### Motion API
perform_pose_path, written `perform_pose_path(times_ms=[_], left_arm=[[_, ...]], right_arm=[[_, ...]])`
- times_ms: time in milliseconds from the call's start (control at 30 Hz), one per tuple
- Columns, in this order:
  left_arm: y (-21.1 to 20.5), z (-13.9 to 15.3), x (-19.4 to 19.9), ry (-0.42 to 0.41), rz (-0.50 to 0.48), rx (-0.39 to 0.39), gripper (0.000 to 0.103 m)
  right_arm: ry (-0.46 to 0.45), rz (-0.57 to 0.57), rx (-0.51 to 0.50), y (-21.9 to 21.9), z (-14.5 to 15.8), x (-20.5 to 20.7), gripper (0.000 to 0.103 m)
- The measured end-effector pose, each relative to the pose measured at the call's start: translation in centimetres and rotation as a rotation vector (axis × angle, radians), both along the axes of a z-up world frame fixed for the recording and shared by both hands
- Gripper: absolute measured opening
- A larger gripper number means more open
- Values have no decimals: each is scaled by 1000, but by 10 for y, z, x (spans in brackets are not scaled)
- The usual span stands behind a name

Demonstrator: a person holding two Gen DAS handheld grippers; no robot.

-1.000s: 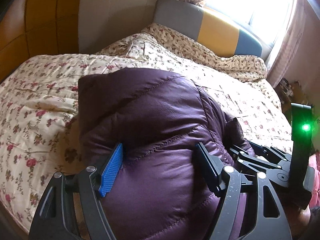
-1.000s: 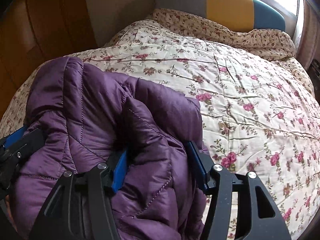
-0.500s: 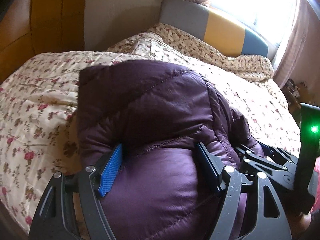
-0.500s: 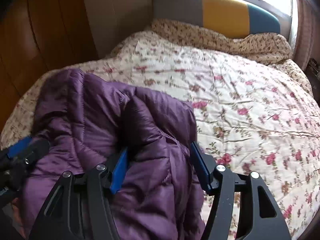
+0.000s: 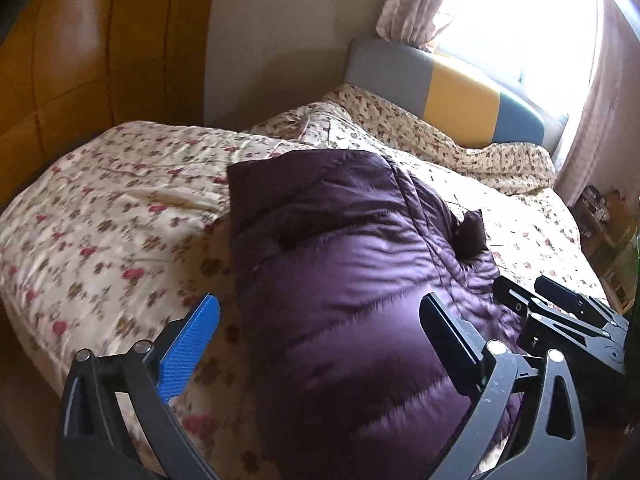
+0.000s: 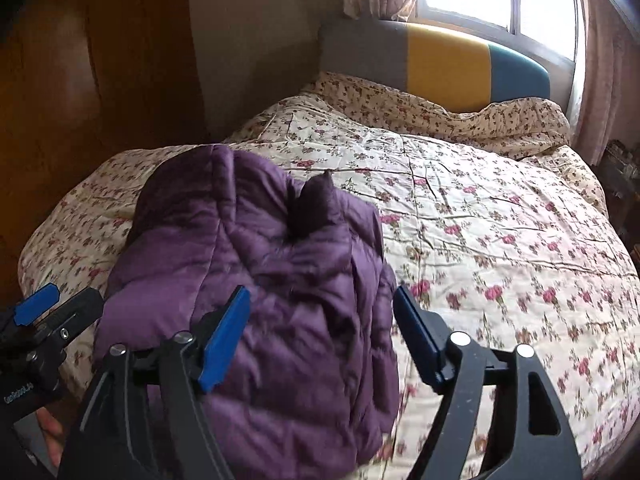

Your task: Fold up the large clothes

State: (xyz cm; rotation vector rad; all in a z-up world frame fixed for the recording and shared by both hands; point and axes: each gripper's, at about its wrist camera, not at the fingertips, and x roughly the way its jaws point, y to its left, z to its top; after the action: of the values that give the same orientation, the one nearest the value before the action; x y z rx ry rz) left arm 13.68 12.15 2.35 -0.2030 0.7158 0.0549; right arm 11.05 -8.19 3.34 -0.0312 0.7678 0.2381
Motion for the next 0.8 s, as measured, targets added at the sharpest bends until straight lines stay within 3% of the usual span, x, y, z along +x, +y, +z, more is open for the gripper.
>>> perform_pose_path(times_ms=[367,533,800], left_arm=[[2,0,-56,-4,89,14,100],[-3,-2,-69,-5,117,72,100],[-6,-10,-80,21,114,52,100]], right_arm=[[-23,21,-15,5,1,-46,85],[-25,20,-22,5,-3,-55,90],[-22,21,-29,1,-8,-64,94]])
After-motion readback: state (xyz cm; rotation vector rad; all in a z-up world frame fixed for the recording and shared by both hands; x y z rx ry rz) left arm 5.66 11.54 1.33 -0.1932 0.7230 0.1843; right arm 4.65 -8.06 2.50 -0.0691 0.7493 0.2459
